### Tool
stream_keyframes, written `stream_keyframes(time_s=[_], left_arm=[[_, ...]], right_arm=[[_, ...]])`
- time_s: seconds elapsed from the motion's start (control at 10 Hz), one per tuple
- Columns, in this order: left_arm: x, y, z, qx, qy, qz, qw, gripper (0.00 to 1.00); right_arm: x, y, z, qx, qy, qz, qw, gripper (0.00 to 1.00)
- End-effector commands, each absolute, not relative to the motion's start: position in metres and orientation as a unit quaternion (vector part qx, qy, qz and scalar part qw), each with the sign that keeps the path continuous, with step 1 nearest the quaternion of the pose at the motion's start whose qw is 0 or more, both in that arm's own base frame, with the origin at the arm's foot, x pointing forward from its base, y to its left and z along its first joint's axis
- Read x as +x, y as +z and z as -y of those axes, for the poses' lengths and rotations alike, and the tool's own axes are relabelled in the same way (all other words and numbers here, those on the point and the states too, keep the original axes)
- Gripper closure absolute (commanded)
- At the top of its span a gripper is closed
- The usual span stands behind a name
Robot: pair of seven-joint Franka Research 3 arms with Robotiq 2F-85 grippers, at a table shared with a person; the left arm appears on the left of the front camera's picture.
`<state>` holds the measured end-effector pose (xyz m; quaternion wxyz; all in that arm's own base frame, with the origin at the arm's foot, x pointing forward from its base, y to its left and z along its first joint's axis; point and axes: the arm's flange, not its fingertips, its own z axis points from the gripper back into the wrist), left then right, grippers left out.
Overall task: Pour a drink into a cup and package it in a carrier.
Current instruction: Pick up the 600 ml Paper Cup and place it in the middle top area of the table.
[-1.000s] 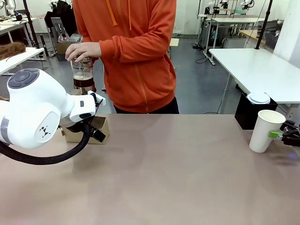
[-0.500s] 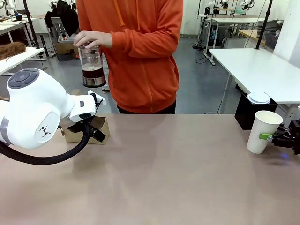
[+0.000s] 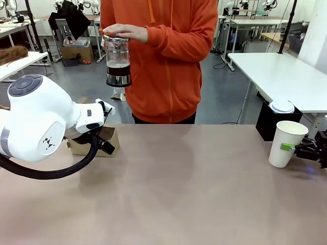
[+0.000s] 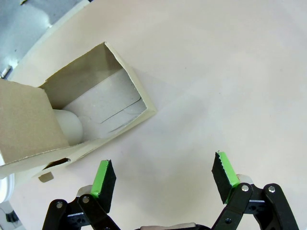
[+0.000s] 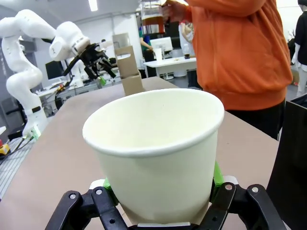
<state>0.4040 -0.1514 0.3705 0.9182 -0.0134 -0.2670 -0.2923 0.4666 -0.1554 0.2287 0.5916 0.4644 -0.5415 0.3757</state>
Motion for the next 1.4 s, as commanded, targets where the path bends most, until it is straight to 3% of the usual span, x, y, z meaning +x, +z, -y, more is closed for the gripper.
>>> stream_keyframes(time_s=[0.0, 0.3, 0.5, 0.9, 1.3], left_arm=[[0.404, 0.371, 0.151, -0.014, -0.293, 0.267, 0.918, 0.00], [0.404, 0.371, 0.151, -0.014, -0.293, 0.267, 0.918, 0.00], [0.404, 0.371, 0.151, -0.014, -0.293, 0.267, 0.918, 0.00], [0.404, 0.371, 0.151, -0.014, -0.293, 0.267, 0.918, 0.00], [0.404, 0.371, 0.151, -0.014, -0.293, 0.267, 0.918, 0.00]], right_arm=[[0.457, 0.246, 0.157, 0.449, 0.345, 0.558, 0.607, 0.20], [0.449, 0.313, 0.091, 0.411, 0.329, 0.571, 0.629, 0.20], [0.461, 0.323, 0.033, 0.401, 0.304, 0.567, 0.652, 0.20], [0.498, 0.302, -0.067, 0.379, 0.264, 0.585, 0.667, 0.20], [0.519, 0.264, -0.097, 0.347, 0.261, 0.616, 0.658, 0.20]])
